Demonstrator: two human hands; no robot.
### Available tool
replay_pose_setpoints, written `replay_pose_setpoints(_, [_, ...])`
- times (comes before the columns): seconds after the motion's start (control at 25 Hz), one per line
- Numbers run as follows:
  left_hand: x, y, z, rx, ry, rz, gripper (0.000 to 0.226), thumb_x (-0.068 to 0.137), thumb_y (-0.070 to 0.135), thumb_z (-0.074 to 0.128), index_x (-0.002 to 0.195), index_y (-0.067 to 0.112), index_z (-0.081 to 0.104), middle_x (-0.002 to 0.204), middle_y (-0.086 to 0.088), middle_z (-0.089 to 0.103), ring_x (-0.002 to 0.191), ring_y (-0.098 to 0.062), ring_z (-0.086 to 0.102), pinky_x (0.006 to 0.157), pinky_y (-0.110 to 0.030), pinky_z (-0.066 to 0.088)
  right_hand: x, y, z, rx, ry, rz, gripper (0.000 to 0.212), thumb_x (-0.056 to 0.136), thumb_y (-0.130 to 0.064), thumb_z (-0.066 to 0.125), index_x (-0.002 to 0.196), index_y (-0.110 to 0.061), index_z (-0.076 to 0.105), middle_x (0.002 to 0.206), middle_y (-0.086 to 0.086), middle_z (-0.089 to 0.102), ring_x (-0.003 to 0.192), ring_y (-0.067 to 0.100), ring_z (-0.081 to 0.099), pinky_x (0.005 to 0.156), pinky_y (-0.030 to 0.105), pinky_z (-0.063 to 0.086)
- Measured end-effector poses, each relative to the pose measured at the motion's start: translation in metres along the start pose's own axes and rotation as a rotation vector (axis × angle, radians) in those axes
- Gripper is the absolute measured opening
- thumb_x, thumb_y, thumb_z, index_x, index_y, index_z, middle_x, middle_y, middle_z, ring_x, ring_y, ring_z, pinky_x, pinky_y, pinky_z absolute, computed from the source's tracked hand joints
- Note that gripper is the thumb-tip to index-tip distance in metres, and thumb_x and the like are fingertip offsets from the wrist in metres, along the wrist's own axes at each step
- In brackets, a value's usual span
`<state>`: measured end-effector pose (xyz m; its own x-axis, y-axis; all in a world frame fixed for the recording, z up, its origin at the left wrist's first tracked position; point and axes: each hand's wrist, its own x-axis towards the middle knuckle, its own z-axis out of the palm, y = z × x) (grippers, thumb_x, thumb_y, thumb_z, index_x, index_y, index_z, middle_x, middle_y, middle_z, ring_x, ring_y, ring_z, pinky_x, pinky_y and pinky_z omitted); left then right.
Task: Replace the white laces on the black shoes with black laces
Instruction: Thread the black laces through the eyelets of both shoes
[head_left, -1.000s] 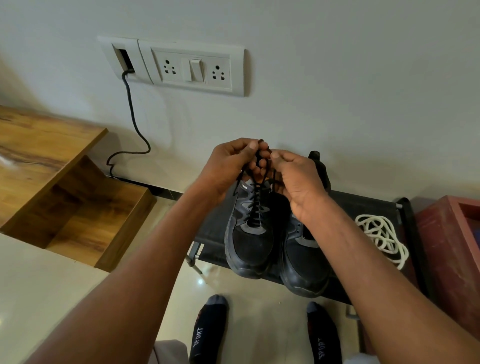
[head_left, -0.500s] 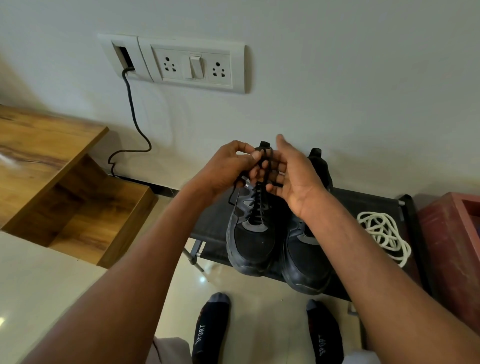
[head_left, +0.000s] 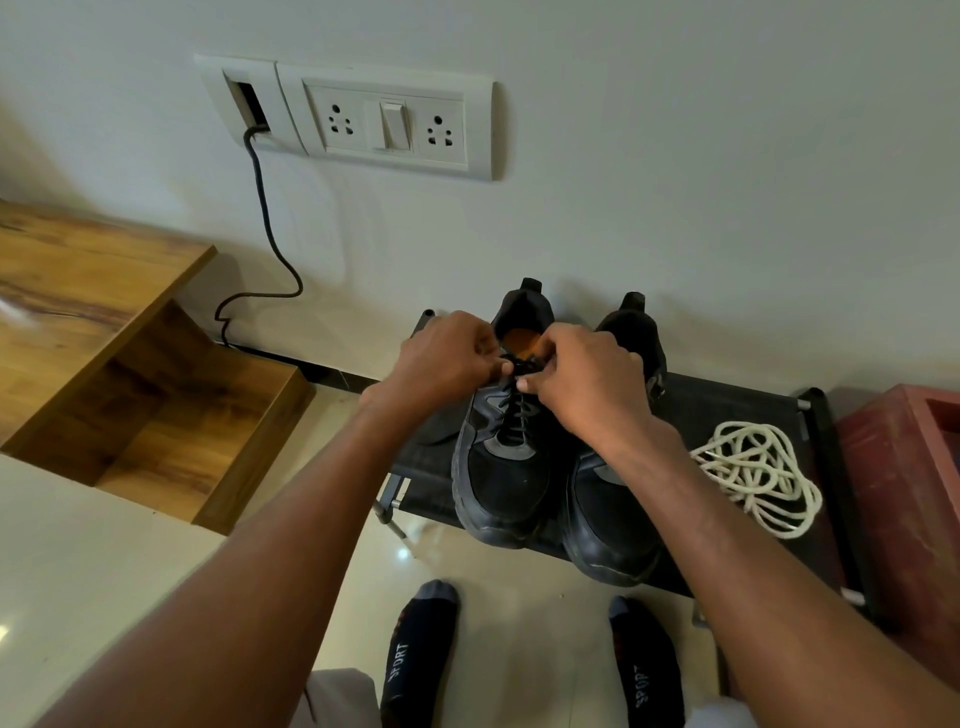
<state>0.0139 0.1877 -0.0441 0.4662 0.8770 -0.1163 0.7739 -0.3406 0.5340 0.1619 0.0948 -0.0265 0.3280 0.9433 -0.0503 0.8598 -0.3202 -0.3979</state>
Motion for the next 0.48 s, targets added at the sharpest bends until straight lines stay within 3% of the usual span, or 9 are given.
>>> replay_pose_setpoints(0.16, [-0.004, 0.0007, -0.0009, -0.115, 0.05, -0.013, 0.02, 0.087, 0.025, 0.082, 0.072, 0.021, 0.07, 0.059, 0.009, 0.067, 0.063, -0.001, 0.063, 0.061, -0.026, 0.042, -0.0006, 0.0013, -0.0017, -0.031, 0.078, -0.006, 0.009, 0.093, -0.029, 0.078, 0.102, -0.026, 0.076, 0.096, -0.002, 0.073, 0.093, 0.023, 0.069, 0.095, 0.046, 0.052])
replay_pose_setpoints(0.32, [-0.0034, -0.0037, 0.0028, -0.061, 0.1, -0.087, 0.021, 0.085, 0.026, 0.083, 0.07, 0.022, 0.069, 0.069, 0.006, 0.071, 0.077, -0.015, 0.07, 0.069, -0.034, 0.052, 0.0005, 0.0014, 0.0007, -0.058, 0.134, 0.049, 0.01, 0.095, -0.025, 0.075, 0.102, -0.019, 0.078, 0.09, 0.002, 0.072, 0.083, 0.024, 0.069, 0.088, 0.047, 0.059])
replay_pose_setpoints(0.48, [-0.0023, 0.001, -0.0006, -0.124, 0.077, -0.118, 0.028, 0.085, 0.03, 0.084, 0.067, 0.017, 0.066, 0.079, 0.0, 0.074, 0.079, -0.017, 0.068, 0.065, -0.031, 0.048, 0.0011, 0.0014, 0.0006, -0.105, 0.147, 0.058, 0.014, 0.095, -0.027, 0.075, 0.102, -0.016, 0.077, 0.09, 0.004, 0.071, 0.083, 0.026, 0.068, 0.083, 0.045, 0.06])
